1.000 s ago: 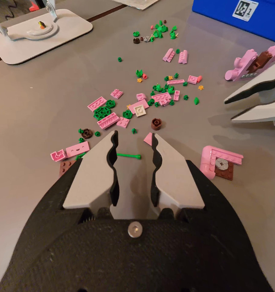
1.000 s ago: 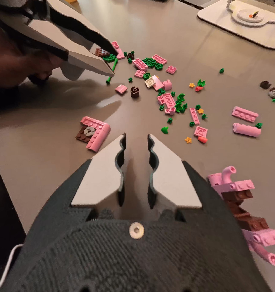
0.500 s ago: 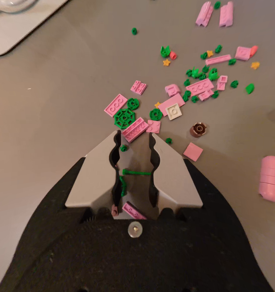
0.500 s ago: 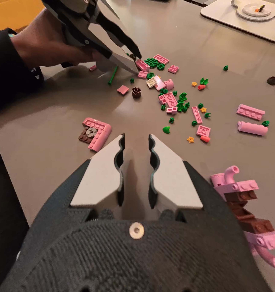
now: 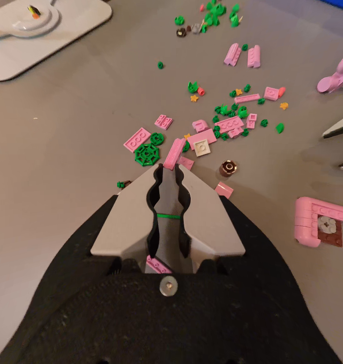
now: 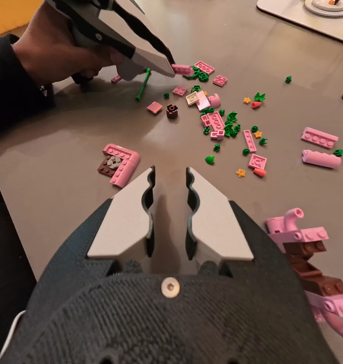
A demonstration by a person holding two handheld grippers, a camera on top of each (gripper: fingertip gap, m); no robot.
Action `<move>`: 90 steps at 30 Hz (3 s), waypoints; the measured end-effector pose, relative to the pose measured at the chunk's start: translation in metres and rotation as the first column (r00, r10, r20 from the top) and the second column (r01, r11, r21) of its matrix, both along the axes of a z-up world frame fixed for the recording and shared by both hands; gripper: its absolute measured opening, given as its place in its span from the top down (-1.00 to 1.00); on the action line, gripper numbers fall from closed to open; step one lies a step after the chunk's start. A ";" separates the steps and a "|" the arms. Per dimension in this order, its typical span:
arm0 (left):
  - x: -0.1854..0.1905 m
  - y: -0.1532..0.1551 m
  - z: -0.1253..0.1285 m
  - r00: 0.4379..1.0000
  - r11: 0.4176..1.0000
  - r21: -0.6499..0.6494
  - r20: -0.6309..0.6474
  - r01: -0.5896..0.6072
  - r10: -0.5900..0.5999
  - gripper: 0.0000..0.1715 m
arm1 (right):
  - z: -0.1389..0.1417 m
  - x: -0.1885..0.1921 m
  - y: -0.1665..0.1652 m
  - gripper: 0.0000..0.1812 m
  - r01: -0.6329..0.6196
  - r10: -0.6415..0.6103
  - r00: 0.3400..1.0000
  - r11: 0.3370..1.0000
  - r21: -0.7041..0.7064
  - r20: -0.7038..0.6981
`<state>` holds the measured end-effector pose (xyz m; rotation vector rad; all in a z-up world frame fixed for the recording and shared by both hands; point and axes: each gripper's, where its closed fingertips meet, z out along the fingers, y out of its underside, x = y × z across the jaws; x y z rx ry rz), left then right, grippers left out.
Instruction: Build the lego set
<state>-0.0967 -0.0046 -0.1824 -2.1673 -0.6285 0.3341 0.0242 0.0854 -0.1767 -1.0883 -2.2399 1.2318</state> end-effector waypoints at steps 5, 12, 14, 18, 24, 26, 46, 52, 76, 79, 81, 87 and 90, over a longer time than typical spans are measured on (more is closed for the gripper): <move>0.012 0.005 0.026 0.999 0.986 0.163 -0.022 0.033 -0.030 0.88 | 0.001 0.001 -0.001 0.69 -0.008 0.008 1.000 1.000 -0.003 -0.005; 0.040 0.021 0.042 0.968 0.989 0.101 -0.236 0.111 -0.085 0.88 | 0.014 0.004 -0.001 0.71 -0.029 0.026 0.998 0.997 -0.076 -0.049; 0.056 0.035 0.042 0.953 0.980 0.089 -0.263 0.178 -0.149 0.88 | 0.020 0.006 -0.002 0.70 -0.042 0.034 0.996 0.994 -0.102 -0.081; 0.085 0.057 0.045 0.929 0.946 0.122 -0.263 0.300 -0.261 0.89 | 0.036 0.010 -0.003 0.66 -0.071 0.046 0.982 0.989 -0.133 -0.185; 0.115 0.070 0.046 0.879 0.877 0.157 -0.240 0.453 -0.411 0.89 | 0.058 0.014 -0.001 0.57 -0.098 0.033 0.947 0.977 -0.190 -0.319; 0.122 0.073 0.046 0.862 0.857 0.163 -0.239 0.489 -0.447 0.89 | 0.058 0.015 -0.003 0.56 -0.113 0.047 0.948 0.974 -0.195 -0.315; 0.148 0.079 0.053 0.809 0.764 0.268 -0.180 0.587 -0.559 0.89 | 0.057 0.022 -0.012 0.71 -0.189 0.122 0.943 0.963 -0.194 -0.309; 0.147 0.078 0.059 0.816 0.748 0.335 -0.153 0.573 -0.557 0.88 | 0.061 0.021 -0.008 0.86 -0.192 0.118 0.959 0.939 -0.287 -0.256; 0.138 0.057 0.109 0.800 0.527 0.729 -0.047 0.437 -0.598 0.92 | 0.089 0.021 -0.012 0.97 -0.127 0.156 0.987 0.552 -0.824 -0.048; 0.138 0.059 0.102 0.796 0.555 0.704 -0.025 0.443 -0.605 0.92 | 0.090 0.021 -0.006 0.89 -0.155 0.116 0.988 0.633 -0.759 -0.105; 0.142 0.063 0.096 0.780 0.567 0.685 -0.002 0.457 -0.626 0.92 | 0.089 0.021 -0.005 0.84 -0.170 0.094 0.985 0.694 -0.699 -0.146; 0.153 0.070 0.083 0.735 0.582 0.648 0.049 0.492 -0.676 0.92 | 0.085 0.027 -0.016 0.72 -0.210 0.128 0.976 0.760 -0.615 -0.175; 0.152 0.069 0.085 0.730 0.568 0.673 0.059 0.474 -0.681 0.92 | 0.083 0.029 -0.018 0.80 -0.217 0.138 0.975 0.766 -0.605 -0.175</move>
